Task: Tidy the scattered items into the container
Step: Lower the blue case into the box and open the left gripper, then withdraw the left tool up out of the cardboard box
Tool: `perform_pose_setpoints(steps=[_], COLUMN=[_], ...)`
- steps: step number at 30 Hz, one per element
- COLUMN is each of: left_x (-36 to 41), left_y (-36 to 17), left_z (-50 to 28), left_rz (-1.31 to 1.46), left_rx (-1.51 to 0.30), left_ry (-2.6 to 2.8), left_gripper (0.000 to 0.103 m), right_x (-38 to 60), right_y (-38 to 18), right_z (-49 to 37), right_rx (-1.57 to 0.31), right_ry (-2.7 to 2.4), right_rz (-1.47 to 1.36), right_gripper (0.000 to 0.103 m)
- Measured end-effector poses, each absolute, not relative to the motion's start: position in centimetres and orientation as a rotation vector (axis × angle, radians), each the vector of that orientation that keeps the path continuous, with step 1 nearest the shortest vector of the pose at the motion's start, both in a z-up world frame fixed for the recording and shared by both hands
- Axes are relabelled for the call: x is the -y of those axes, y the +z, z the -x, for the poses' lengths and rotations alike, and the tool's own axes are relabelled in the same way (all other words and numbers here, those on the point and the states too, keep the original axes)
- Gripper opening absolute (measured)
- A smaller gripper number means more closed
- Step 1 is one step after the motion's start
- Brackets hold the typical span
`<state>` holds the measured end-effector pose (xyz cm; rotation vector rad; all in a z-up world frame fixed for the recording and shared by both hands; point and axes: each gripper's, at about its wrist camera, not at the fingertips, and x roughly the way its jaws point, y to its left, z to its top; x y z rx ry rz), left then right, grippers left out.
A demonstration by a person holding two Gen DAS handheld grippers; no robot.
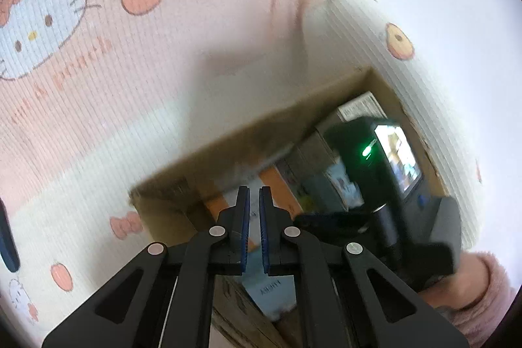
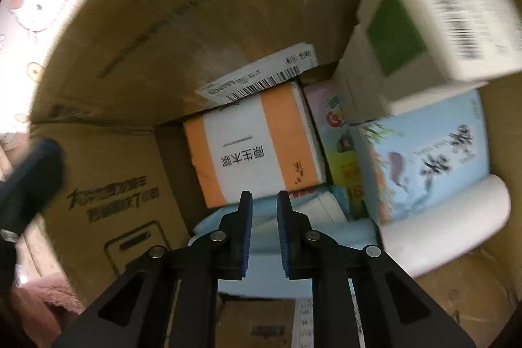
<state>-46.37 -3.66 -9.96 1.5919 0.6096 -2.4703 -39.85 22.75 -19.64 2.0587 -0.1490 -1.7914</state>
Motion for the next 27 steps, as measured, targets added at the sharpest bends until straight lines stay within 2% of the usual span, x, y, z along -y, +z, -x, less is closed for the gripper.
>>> perform_pose_setpoints(steps=[8,20,21,27], left_x=[3.3,2.4,2.4,1.7], left_y=[-10.5,-10.0,-9.8,-9.0], left_z=[47.6,46.4,46.2,45.0], left_rz=[-1.629,-1.649,-1.637,-1.636], left_rx=[-0.607,-0.566,-0.571,-0.593], left_ry=[-2.490,-2.478,-2.478,-2.495], left_gripper=[0.006,0.006,0.006,0.008], right_x=[-23.0,-25.1,-25.1,-26.8], right_y=[-21.4,-19.8,-19.4,-13.7], right_z=[39.2,38.2,38.2,36.0], right_rx=[-0.029,0.117,0.219,0.201], right_ry=[-1.754,-1.725,-1.789,-1.995], right_rz=[-2.138,-2.201,-2.222,-2.084], right_gripper=[0.012,0.013,0.013,0.013])
